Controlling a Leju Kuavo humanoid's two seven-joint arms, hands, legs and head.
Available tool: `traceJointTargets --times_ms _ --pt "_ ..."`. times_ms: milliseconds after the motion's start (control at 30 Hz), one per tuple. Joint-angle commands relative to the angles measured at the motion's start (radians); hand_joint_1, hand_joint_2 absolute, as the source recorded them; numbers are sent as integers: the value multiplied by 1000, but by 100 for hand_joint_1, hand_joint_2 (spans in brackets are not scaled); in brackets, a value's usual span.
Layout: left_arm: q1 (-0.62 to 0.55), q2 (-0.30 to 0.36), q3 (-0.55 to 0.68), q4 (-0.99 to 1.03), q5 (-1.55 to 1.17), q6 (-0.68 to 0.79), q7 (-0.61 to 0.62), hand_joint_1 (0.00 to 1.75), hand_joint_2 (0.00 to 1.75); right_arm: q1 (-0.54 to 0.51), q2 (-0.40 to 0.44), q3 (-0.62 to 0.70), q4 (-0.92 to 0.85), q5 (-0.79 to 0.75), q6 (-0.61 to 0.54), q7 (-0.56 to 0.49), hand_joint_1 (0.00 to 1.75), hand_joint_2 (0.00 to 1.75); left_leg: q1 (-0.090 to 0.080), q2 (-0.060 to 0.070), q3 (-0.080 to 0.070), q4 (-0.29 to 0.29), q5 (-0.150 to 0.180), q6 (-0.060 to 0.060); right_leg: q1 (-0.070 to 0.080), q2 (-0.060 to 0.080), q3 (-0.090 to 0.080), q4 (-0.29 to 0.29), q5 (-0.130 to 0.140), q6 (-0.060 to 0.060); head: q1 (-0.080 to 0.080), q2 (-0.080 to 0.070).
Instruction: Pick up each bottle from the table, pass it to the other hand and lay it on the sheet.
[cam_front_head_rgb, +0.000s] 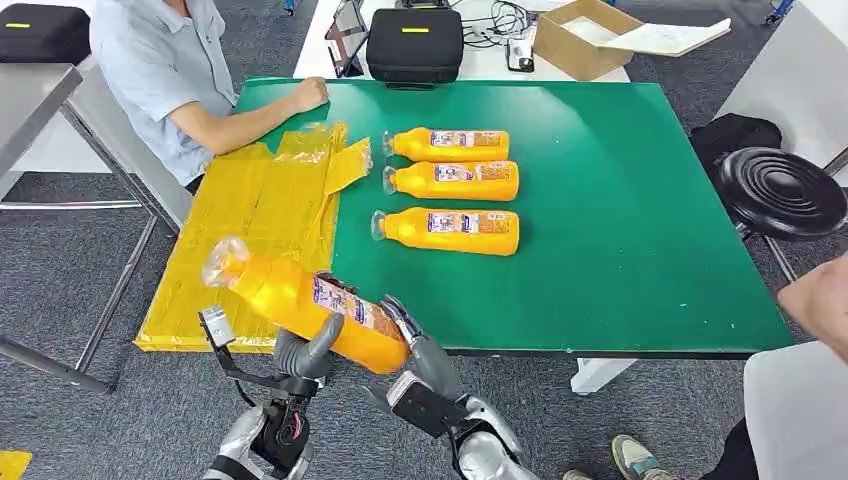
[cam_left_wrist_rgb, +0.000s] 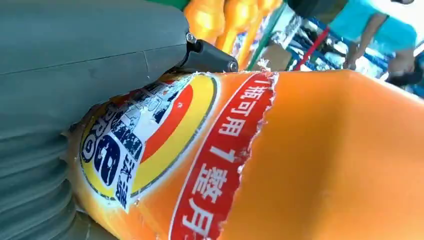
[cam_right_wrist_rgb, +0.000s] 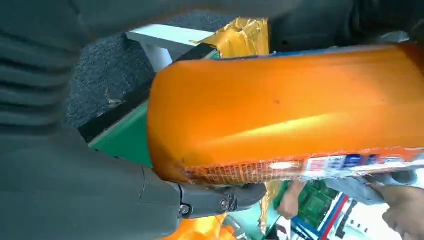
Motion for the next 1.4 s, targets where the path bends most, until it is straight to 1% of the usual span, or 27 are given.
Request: traceJointTargets --times_ms 33,133,200,233,267,367,400,500,600,700,767,800,833,867,900,933,967,1000,1033,1100,1133,1167,1200,1233,1300,1367,1400 --pt "-122 -6 149 176 -107 271 -88 175 175 32 -51 12 -91 56 -141 -26 0 0 1 -1 2 -1 0 -1 2 -1 2 -1 0 -2 0 0" --pt "-137 17 158 151 -337 510 -207 175 175 74 -88 -13 -204 89 -229 -38 0 0 2 -2 3 -1 0 -2 2 -2 4 -1 0 -3 0 0" --pt "-141 21 176 111 -414 578 -252 175 175 94 -97 -36 -278 69 -251 -42 0 0 4 -2 5 0 -1 -2 4 -3 7 -2 -1 -5 1 0" --pt "-130 19 183 58 -448 579 -283 175 175 109 -90 -61 -319 -4 -228 -42 0 0 4 -4 5 0 -1 -2 4 -5 8 -3 -1 -4 0 0" --pt "-116 16 184 14 -459 579 -280 175 175 115 -85 -73 -326 -6 -226 -42 0 0 1 -3 -1 1 0 -1 2 -3 1 0 -1 -1 0 0" --pt "-99 17 156 -49 -554 650 -260 175 175 124 -68 -75 -307 0 -228 -39 0 0 2 -1 1 2 -2 -1 3 -1 2 1 -2 -2 0 0" --pt "-99 16 155 -49 -556 651 -258 175 175 125 -66 -73 -302 0 -228 -42 0 0 1 0 -1 1 -1 -1 1 -1 0 0 -1 -1 0 0" --pt "-99 16 153 -42 -555 649 -259 175 175 125 -64 -71 -301 0 -230 -42 0 0 2 -2 1 1 -1 -1 2 -2 3 0 -1 -2 0 0" --pt "-102 16 154 -33 -555 650 -260 175 175 124 -65 -70 -300 -1 -232 -42 0 0 0 0 0 0 0 -1 0 0 1 0 0 -1 0 0" --pt "-106 18 151 -25 -563 656 -263 175 175 124 -67 -67 -297 -1 -230 -42 0 0 2 -1 1 0 0 -1 2 -1 3 -1 0 -2 0 0" --pt "-141 38 118 16 -674 746 -288 175 175 130 -69 -41 -304 -20 -221 -42 0 0 1 -1 0 0 0 -1 1 -1 2 0 0 -2 0 0" --pt "-166 62 81 58 -776 802 -271 175 175 129 -72 -26 -304 -23 -217 -42 0 0 0 -1 -1 0 0 0 1 -1 0 0 0 -1 0 0" --pt "-212 93 31 147 -921 844 -196 175 175 131 -73 -16 -297 -30 -208 -42 0 0 1 -2 1 0 0 -1 2 -2 2 -1 0 -2 0 0" --pt "-250 115 -8 229 -1044 886 -158 175 175 131 -73 -11 -290 -31 -200 -42 0 0 1 -4 1 -1 1 -1 1 -4 3 -1 0 -2 0 0" --pt "-296 120 -25 324 -1196 909 -107 175 175 126 -73 -2 -290 -39 -191 -42 0 0 1 -4 1 -1 1 -1 1 -4 2 -1 0 -1 0 0" --pt "-319 92 42 384 -1342 909 -113 175 175 118 -72 5 -282 -51 -180 -42 0 0 1 -6 2 -2 2 -1 2 -6 5 -2 0 -2 0 0" --pt "-376 89 42 521 -1428 903 -89 175 175 108 -69 15 -275 -60 -166 -42 0 0 0 -6 2 -2 2 -1 1 -6 4 -2 0 -2 0 0" --pt "-392 97 46 552 -1490 909 -65 175 175 106 -67 20 -270 -64 -157 -42 0 0 1 -7 3 -2 2 -1 1 -6 5 -3 0 -2 0 0" --pt "-424 95 73 621 -1633 909 -11 175 175 98 -63 30 -259 -70 -136 -42 0 0 1 -5 3 -2 2 -1 1 -4 5 -2 1 -2 0 0" --pt "-494 101 84 776 -1685 909 41 175 175 91 -47 43 -233 -70 -119 -42 0 0 0 -3 2 -1 1 -1 0 -2 3 -1 0 -1 0 0" --pt "-526 97 115 836 -1647 874 65 175 175 89 -40 48 -220 -72 -108 -42 0 0 1 -1 3 -2 2 -1 1 -1 4 -2 1 -2 0 0" --pt "-532 100 116 842 -1646 872 64 175 175 89 -36 50 -217 -70 -110 -42 0 0 1 0 3 -1 1 -1 2 0 4 -2 1 -2 0 0" --pt "-546 107 105 869 -1674 889 99 175 175 90 -33 52 -208 -70 -109 -42 0 0 1 1 2 -1 1 -1 1 1 3 -1 1 -2 0 0" --pt "-564 119 72 884 -1772 909 184 175 175 69 -39 64 -181 -73 -93 -42 0 0 1 1 2 -1 1 -1 1 0 2 -1 1 -2 0 0" --pt "-588 129 53 911 -1845 909 261 175 175 46 -48 79 -167 -90 -81 -42 0 0 2 1 3 -1 1 -1 2 0 3 -1 1 -3 0 0" --pt "-616 135 39 945 -1880 902 297 175 175 36 -50 90 -169 -97 -80 -42 0 0 1 0 2 0 1 -1 2 -1 2 0 1 -2 0 0" --pt "-623 130 57 948 -1859 879 295 175 175 34 -50 92 -167 -99 -81 -42 0 0 2 0 2 0 0 -1 2 0 3 0 1 -2 0 0"
